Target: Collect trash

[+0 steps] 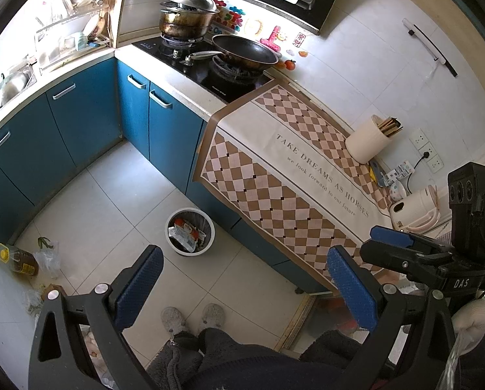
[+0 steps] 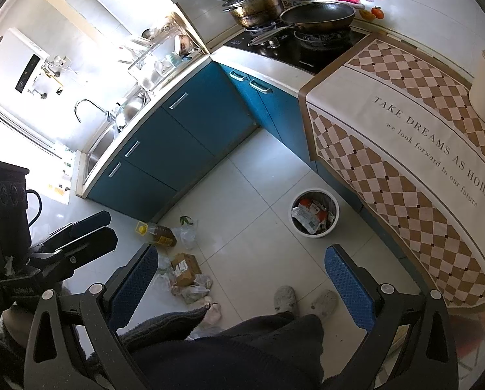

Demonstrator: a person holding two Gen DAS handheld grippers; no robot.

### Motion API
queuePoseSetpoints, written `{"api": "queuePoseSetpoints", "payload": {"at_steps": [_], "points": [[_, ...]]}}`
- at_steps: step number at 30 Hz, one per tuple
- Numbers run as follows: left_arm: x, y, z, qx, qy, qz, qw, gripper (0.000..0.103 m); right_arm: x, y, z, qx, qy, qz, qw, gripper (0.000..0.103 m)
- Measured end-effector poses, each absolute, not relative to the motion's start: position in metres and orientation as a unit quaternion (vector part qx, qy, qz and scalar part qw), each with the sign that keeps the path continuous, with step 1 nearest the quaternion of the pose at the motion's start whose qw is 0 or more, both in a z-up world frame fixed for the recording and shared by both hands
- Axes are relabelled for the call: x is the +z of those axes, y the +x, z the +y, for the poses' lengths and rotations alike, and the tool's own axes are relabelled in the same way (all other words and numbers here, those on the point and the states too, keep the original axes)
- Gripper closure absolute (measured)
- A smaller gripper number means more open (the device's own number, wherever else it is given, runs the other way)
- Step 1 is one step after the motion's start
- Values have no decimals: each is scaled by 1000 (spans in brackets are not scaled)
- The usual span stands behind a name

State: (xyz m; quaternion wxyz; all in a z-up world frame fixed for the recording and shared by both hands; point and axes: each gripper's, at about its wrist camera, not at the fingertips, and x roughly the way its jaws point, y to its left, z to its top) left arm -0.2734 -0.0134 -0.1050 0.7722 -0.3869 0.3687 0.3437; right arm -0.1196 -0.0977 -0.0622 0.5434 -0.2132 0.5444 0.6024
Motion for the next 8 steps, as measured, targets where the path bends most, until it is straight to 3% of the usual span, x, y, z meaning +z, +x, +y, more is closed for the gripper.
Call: {"api": "queuePoseSetpoints", "payload": {"at_steps": [8], "points": [[-98,-273,-7,344,-386,363,775,0,-62,-119,-98,603,-213,544,543,0]]}}
